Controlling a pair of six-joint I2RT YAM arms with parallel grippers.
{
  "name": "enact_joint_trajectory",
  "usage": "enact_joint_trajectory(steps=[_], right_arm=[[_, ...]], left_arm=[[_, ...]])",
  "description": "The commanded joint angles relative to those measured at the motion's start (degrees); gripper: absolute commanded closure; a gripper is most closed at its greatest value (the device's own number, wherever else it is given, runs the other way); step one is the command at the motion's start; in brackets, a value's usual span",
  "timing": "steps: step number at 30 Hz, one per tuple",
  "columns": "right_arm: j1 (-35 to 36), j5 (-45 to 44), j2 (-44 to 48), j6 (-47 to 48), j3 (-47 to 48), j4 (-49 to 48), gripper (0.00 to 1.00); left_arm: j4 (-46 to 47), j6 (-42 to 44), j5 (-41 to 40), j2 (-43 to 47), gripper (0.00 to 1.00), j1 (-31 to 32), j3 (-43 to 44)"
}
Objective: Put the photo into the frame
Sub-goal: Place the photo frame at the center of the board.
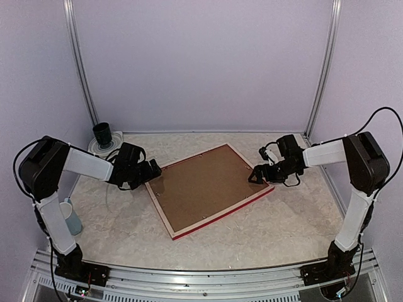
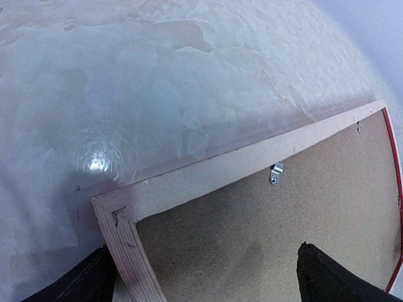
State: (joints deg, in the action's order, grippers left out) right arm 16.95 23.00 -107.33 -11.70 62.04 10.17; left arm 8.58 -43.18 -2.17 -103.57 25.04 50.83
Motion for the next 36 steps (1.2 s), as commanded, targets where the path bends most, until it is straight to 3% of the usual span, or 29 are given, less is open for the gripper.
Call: enact_joint_trajectory(steps=[1,13,27,36], right_arm=[[4.3,3.2,3.7,-2.3,-3.9,1.0,0.01],[8.5,1.0,8.6,-4.1,-9.4,1.8,0.01],[13.5,-1.8,13.5,-6.6,-12.0,3.0,0.01],[11.0,-15.6,19.4,-8.0,-11.2,6.5,0.01]], left_arm=[[0.5,0.0,6.6,-5.4,0.01,-0.4,5.0],[-1.4,1.8,8.2,-16.3,0.01,-2.5,18.7],[-3.9,5.9,9.8,-22.1,0.01,-3.9,29.8],[-5.4,7.3,-0.1,-11.1,0.01,-6.6,19.3]])
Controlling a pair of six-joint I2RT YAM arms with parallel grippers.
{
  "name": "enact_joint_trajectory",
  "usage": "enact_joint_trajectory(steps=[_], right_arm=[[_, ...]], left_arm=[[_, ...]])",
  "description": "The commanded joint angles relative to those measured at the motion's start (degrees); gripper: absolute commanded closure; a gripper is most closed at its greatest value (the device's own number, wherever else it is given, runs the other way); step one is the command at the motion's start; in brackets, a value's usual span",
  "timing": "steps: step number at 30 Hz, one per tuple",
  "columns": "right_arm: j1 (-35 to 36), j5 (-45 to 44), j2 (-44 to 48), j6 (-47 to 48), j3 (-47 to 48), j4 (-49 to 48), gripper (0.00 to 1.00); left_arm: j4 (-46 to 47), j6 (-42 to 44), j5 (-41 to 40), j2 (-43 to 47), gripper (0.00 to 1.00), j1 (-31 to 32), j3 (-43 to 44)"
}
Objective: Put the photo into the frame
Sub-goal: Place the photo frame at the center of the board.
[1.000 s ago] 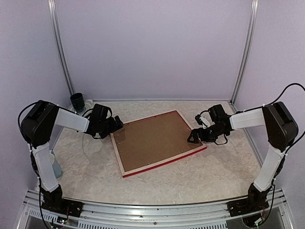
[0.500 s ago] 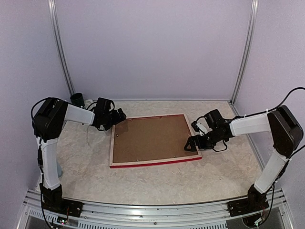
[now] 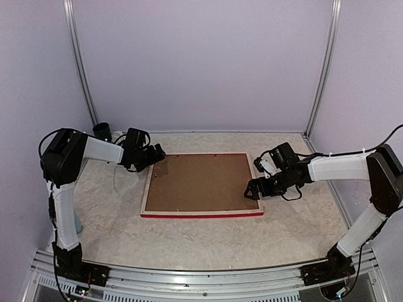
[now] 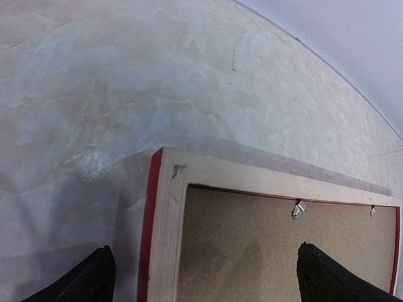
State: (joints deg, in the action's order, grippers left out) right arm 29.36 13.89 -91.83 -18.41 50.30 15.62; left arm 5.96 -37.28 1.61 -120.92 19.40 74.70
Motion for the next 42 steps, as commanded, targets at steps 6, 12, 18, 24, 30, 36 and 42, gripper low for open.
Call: enact_joint_trajectory(steps=[6,12,18,24,30,36,42], right_arm=[[-5.4,-4.4,5.6,-0.7,1.4,-1.3,0.01],[-5.5,-2.8,2.4,0.7,2.4,-2.2,0.01],[-5.1,-4.3,1.9,0.7,2.8,-2.6,0.01],[-5.1,-4.0,2.2,0.4,2.7,-3.2,0.01],[-5.1,-4.2,2.4,0.3,3.0,-3.2,0.01],[-5.1,-4.3,2.2,0.3,3.1,-3.3,0.01],[-5.1,-4.2,2.0,0.0,3.0,-3.3,0.01]], left_arm=[[-1.7,2.5,-5.6,14.0,0.01,1.4,-13.7],[-5.7,4.5,-11.6,16.4,0.02,4.8,-16.0],[-11.0,6.5,-19.9,16.3,0.06,7.7,-14.3],[-14.9,8.5,-24.2,12.5,0.06,10.2,-11.3],[-15.3,9.0,-23.1,8.8,0.07,10.2,-11.0],[-14.5,8.6,-22.1,8.5,0.12,9.1,-12.5],[-12.6,8.7,-20.0,9.1,0.21,7.7,-14.1]])
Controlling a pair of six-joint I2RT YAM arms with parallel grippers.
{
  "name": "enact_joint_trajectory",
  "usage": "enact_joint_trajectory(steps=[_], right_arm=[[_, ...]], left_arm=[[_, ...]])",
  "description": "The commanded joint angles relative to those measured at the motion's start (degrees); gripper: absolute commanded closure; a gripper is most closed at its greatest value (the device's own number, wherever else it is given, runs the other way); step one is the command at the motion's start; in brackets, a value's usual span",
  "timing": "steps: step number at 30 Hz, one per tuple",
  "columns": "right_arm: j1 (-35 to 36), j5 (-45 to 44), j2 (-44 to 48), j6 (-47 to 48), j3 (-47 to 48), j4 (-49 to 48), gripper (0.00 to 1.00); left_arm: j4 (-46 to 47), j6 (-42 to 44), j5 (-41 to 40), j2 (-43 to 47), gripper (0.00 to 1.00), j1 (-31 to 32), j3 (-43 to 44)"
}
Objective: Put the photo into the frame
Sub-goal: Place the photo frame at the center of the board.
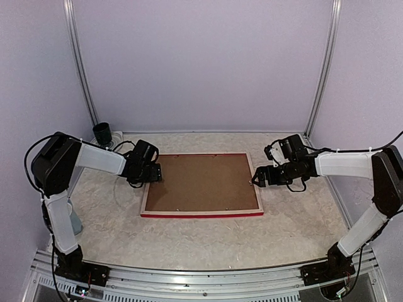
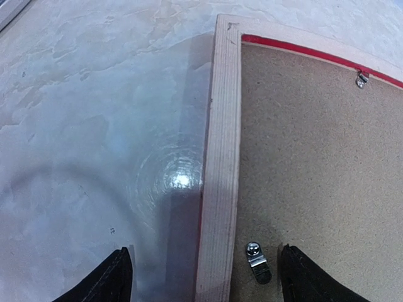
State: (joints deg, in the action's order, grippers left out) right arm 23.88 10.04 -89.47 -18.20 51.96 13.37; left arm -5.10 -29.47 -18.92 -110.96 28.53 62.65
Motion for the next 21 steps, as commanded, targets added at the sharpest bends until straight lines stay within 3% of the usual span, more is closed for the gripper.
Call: enact_joint_trajectory(steps=[1,7,16,21], right_arm=[[0.4,-0.4,-0.4,-0.2,1.3,-1.0,0.01],[0.4,-0.3,-0.4,-0.3,1.5,-1.1,0.01],[0.4,-0.2,-0.5,-0.4,1.5,-0.9,0.01],[0.4,0.1,-0.5,-0.6,1.6,-1.1,0.01]], left_arm=[[-1.4,0.9,0.6,-1.0,0.22,-1.5,-2.2],[-0.1,1.1,2.0,-1.8,0.26,-2.2,-2.7],[0.5,1.3,2.6,-1.3,0.42,-2.6,-3.6],[0.8,1.2,2.8,-1.3,0.45,-3.1,-4.0]])
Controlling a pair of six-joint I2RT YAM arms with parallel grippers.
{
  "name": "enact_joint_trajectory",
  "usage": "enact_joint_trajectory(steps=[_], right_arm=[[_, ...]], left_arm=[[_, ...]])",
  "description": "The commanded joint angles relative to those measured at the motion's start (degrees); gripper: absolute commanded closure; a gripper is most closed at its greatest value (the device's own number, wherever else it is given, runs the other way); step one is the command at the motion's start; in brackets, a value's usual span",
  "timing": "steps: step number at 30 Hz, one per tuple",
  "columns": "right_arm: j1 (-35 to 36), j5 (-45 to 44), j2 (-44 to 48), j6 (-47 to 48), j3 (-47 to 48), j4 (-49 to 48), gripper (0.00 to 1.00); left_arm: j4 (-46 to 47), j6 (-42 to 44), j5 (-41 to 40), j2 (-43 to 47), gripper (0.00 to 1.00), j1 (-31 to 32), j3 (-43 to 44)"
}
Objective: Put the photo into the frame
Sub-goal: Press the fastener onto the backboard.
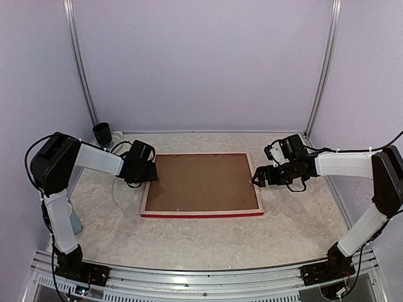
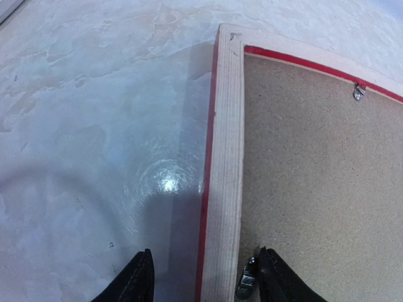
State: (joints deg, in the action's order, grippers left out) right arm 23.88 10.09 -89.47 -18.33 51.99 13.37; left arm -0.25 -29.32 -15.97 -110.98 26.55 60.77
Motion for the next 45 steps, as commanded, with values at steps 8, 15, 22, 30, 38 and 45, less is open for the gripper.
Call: enact_joint_trajectory(steps=[8,15,22,30,38,45], right_arm=[[0.4,0.1,-0.5,-0.6,1.4,-1.1,0.01],[0.4,0.2,-0.3,-0.5,1.8,-0.9,0.01],[0.4,0.2,-0.3,-0.7,2.1,-0.7,0.01],[0.4,0.4,-0.4,-0.7,2.3,-0.8,0.01],[0.4,0.5,-0.4,-0.8,1.9,-1.0,0.01],[0.5,0.5,-0.3,-0.8,1.7,-1.2,0.01]], left_arm=[[-3.4,1.2,0.3,-1.3,0.53,-1.7,-2.7],[-3.0,0.9,2.7,-0.5,0.50,-2.1,-3.5],[-2.2,1.4,5.9,2.3,0.43,-1.9,-4.3],[-2.7,1.5,5.5,4.3,0.42,-2.0,-4.0],[-2.3,1.5,3.8,1.8,0.44,-2.6,-3.7],[-2.0,1.4,3.5,-0.6,0.50,-2.6,-2.8]])
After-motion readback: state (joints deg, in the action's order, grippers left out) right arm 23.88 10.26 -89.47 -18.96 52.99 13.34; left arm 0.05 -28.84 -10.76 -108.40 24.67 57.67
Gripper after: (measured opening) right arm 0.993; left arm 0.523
